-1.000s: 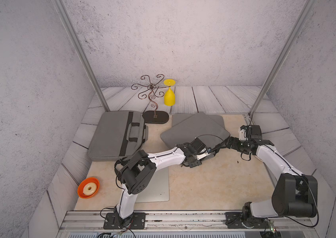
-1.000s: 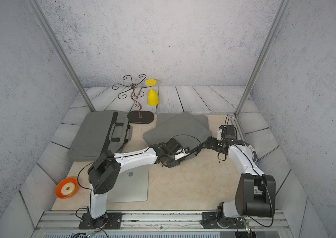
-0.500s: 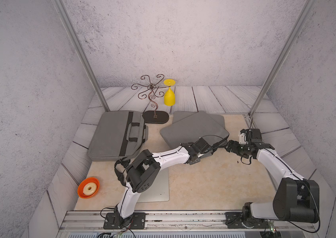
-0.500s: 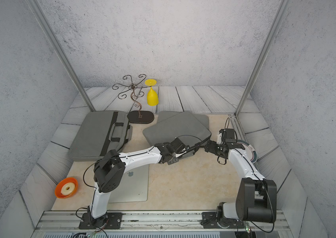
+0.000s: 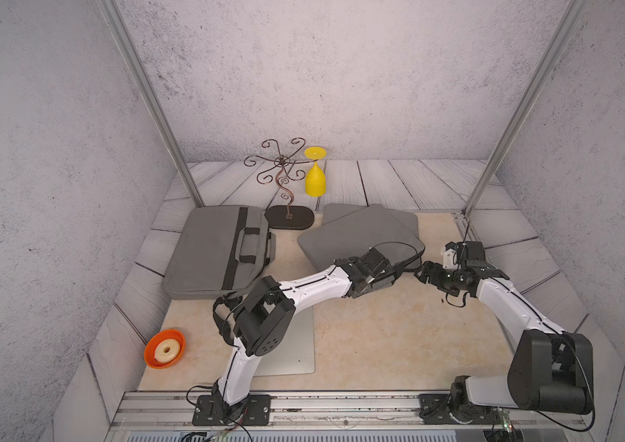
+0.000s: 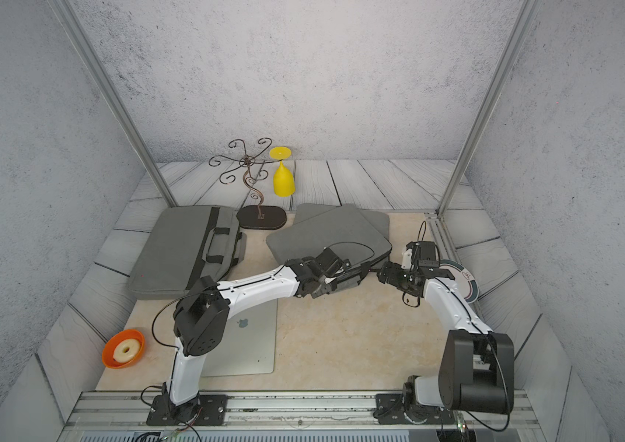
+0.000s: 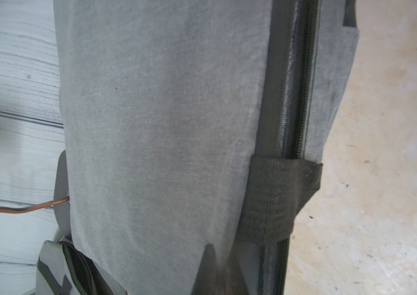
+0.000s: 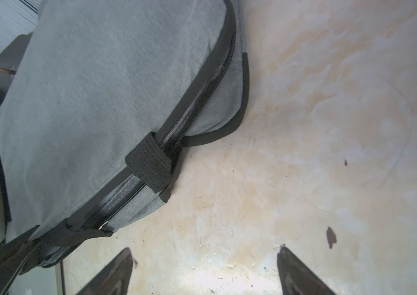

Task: Open the zippered laptop bag and take out the laptop
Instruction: Open the bag flap on the zippered laptop bag.

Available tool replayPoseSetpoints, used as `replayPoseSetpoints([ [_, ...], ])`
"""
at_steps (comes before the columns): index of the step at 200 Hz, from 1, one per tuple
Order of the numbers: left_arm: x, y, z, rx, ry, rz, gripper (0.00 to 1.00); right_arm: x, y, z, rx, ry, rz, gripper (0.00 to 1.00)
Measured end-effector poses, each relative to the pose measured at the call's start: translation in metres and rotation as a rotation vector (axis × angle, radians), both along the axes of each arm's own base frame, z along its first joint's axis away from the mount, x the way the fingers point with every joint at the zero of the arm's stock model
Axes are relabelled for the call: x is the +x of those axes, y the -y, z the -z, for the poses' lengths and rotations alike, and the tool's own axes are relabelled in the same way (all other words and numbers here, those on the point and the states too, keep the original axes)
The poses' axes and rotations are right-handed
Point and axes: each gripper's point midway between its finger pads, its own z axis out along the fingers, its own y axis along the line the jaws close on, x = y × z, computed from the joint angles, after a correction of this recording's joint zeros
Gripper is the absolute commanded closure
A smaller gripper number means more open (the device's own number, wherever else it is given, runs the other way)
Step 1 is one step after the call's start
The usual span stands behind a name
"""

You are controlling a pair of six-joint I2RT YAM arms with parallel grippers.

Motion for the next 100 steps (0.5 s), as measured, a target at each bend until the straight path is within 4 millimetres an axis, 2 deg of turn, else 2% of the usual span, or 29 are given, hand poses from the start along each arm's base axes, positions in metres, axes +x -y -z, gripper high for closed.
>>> replayPoseSetpoints([
  [48, 0.013, -0.007, -0.039, -0.219, -0.071, -0.109, 1.0, -0.005, -0.021, 0.003, 0.159, 0.005, -0.003, 0.13],
  [75, 0.023, -0.012, -0.065, -0.367, -0.116, -0.181, 1.0, -0.005, -0.033, -0.011, 0.255, 0.048, -0.008, 0.15],
  [100, 0.031, -0.014, -0.075, -0.484, -0.182, -0.246, 1.0, -0.003, -0.041, -0.023, 0.33, 0.095, -0.013, 0.17],
])
